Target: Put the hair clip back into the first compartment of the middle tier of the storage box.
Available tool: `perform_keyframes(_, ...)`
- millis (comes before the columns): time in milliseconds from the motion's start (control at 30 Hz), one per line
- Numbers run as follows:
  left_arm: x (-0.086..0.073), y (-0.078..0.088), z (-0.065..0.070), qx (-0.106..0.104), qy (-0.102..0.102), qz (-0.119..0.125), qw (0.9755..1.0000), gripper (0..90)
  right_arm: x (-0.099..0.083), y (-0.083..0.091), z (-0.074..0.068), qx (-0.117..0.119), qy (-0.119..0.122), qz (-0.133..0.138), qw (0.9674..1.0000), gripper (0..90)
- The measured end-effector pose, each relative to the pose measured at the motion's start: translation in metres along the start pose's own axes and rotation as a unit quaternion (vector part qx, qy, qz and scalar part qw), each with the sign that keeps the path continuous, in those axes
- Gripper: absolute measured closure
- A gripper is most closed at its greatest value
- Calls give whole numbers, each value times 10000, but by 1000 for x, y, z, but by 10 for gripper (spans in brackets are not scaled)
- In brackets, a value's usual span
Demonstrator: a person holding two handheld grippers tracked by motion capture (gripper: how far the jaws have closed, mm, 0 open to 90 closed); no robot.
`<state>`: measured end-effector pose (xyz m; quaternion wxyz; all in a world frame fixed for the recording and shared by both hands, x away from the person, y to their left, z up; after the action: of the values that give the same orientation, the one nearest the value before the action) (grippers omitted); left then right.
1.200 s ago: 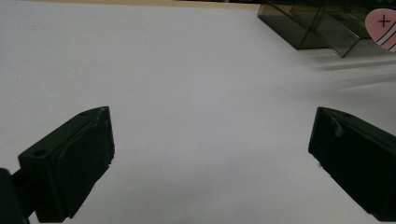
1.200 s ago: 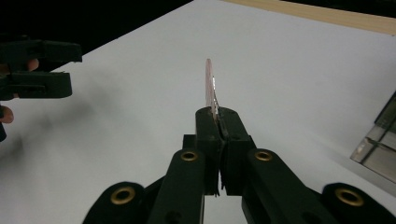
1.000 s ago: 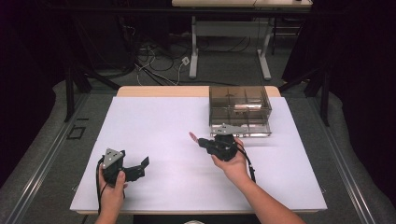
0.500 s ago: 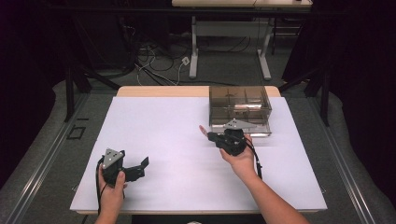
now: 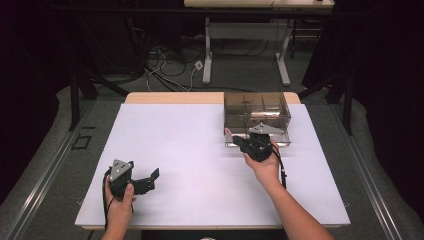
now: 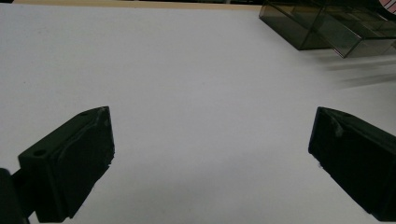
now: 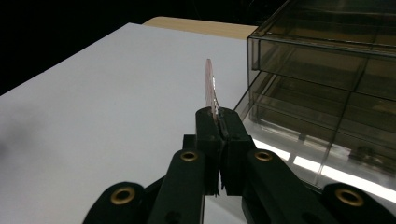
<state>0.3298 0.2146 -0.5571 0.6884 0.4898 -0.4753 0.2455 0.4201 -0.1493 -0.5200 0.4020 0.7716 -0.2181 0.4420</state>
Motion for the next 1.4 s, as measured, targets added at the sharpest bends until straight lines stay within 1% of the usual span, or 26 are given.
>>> perform_keyframes(167,0,0,0,6,-7,-2,10000,4,2,1,7,-94,-33,70,9999,882)
perform_keyframes(200,0,0,0,5,-5,-4,10000,4,2,2,8,-94,-71,26,9999,882)
perform_keyframes(333,0,0,0,6,-4,-5,10000,4,2,1,11,-156,-58,78,9998,882)
perform_keyframes(433,0,0,0,3,-3,-3,10000,4,3,1,13,-178,-88,94,9998,882)
perform_keyframes(600,0,0,0,3,-8,-2,10000,4,2,-2,14,-225,-64,99,9997,882)
perform_keyframes(1200,0,0,0,-5,21,-15,10000,4,-2,-11,22,-388,-84,6,9992,882)
perform_keyframes(1400,-1,0,0,-3,24,-9,10000,4,-4,-14,24,-425,-120,-72,9990,882)
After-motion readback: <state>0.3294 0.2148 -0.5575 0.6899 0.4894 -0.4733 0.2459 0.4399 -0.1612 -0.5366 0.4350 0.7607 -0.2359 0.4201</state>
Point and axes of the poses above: each handheld gripper's, and its own axes: y roughly backward along the jaws, x roughly out of its top, z roughly to its right, the point moved 4 cm from there along -y, roughly forward along the jaws, and after that the axes turned 6 degrees about -y, right-handed, at the moved point
